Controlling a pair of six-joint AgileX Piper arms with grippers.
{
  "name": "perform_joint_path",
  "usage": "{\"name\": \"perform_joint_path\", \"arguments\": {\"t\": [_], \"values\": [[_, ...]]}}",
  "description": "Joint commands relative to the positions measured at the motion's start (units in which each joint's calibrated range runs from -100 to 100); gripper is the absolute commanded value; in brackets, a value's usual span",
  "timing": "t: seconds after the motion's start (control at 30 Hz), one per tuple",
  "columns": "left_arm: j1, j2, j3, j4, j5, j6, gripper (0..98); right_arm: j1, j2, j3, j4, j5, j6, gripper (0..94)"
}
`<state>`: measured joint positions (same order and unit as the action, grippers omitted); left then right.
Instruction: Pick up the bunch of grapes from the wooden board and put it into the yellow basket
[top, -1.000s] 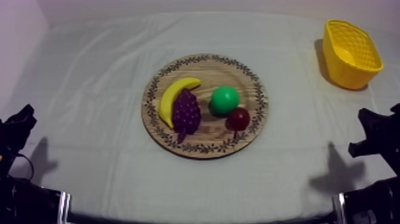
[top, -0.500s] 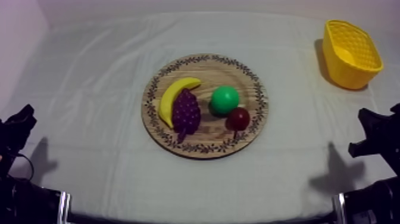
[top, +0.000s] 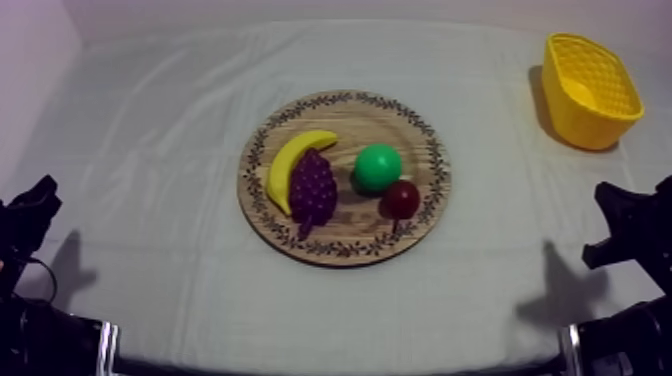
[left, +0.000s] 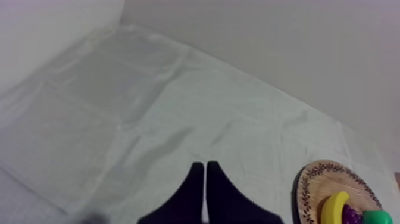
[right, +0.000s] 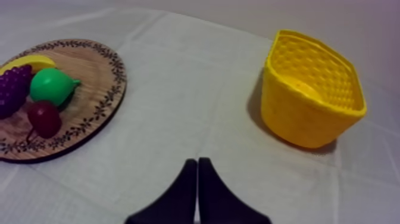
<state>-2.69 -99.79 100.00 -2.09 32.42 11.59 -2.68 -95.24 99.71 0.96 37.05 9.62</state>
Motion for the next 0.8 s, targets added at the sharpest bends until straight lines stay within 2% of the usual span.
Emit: {"name": "perform_joint_path", "arguments": {"t": [0.0,0.17,0.23,0.47,0.6,0.77], "values": [[0.0,0.0,0.0,0.01,0.0,0.0,0.1,-1.3,1.1,-0.5,1.9,-1.1,-3.5,0.3],[0.0,0.0,0.0,0.01,0.0,0.0,0.1,-3.6,6.6,-6.0,5.1,-1.9,-9.1,0.2],[0.0,0.0,0.0,0.01,0.0,0.0,0.1,-4.2,9.9,-10.0,5.4,-1.2,-10.8,0.2],[0.0,0.0,0.0,0.01,0.0,0.0,0.1,-5.7,24.5,-30.5,1.7,6.2,-12.0,0.2],[0.0,0.0,0.0,0.01,0.0,0.0,0.1,-6.6,33.6,-43.5,-1.7,13.4,-10.8,0.2],[0.0,0.0,0.0,0.01,0.0,0.0,0.1,-9.7,44.4,-58.0,-4.3,22.9,-10.3,0.2]]}}
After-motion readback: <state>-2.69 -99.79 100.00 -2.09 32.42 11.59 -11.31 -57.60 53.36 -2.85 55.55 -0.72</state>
